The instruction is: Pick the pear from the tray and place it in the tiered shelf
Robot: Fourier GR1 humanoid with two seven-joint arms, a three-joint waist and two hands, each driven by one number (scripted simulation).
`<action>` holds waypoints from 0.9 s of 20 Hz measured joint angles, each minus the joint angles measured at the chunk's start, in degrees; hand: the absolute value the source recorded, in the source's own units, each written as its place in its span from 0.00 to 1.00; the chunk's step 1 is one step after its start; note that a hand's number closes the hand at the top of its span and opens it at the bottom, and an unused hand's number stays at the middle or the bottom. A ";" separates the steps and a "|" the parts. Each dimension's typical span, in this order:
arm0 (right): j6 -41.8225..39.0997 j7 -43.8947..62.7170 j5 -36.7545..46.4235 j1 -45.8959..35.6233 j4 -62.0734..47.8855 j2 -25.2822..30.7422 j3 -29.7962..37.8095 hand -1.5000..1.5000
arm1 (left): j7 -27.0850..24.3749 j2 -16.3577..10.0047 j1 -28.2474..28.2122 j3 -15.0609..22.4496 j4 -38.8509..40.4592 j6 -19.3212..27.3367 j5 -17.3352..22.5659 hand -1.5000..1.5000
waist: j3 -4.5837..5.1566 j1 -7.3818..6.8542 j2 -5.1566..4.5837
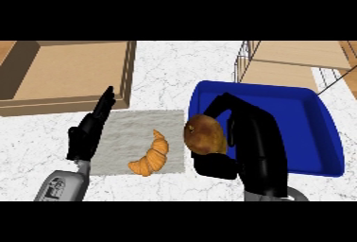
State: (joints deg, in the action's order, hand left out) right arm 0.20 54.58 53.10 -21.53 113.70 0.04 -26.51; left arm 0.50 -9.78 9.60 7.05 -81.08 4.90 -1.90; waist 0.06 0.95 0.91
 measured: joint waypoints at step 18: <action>-15.78 3.94 9.85 -20.97 10.01 3.69 19.36 1.00 | 1.21 0.71 1.29 -0.76 -1.17 -1.13 -1.21 0.50 | -0.01 -0.83 -0.75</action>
State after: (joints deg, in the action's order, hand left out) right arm -15.58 58.52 62.96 -42.50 123.71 3.73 -7.15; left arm 1.71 -9.07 10.89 6.29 -82.24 3.77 -3.11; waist 0.05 0.12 0.16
